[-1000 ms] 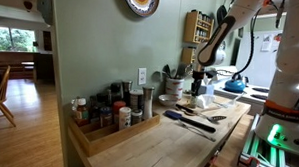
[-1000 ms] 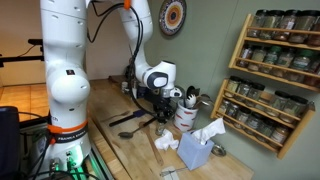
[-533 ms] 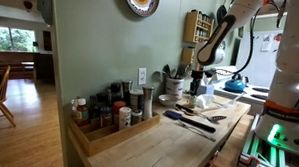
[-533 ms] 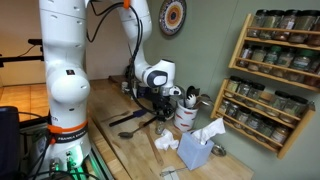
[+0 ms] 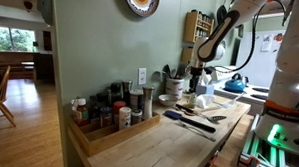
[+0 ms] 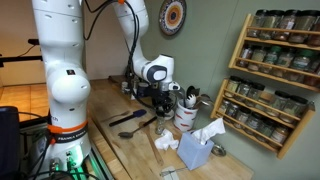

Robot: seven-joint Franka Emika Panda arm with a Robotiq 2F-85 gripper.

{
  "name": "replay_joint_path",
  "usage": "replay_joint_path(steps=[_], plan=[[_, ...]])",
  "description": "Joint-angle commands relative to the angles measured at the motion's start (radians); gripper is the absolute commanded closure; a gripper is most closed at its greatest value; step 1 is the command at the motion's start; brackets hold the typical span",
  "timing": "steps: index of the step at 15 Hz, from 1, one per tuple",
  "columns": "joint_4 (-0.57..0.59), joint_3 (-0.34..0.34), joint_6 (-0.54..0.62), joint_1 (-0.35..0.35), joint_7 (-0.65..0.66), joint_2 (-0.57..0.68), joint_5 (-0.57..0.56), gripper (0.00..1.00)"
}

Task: Remove the lid from the glass jar on the table

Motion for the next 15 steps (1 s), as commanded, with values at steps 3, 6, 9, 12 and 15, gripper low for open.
replay_joint_path(steps=[3, 6, 9, 12, 15], plan=[[0.005, 0.092, -0.123, 0.110, -0.133, -0.026, 0.128, 0.69], [0.038, 0.136, -0.145, 0.158, -0.176, 0.002, 0.157, 0.69], [0.068, 0.173, -0.134, 0.201, -0.270, 0.039, 0.222, 0.69], [0.099, 0.218, -0.138, 0.232, -0.419, 0.086, 0.301, 0.69], [0.125, 0.273, -0.148, 0.243, -0.590, 0.124, 0.392, 0.69]])
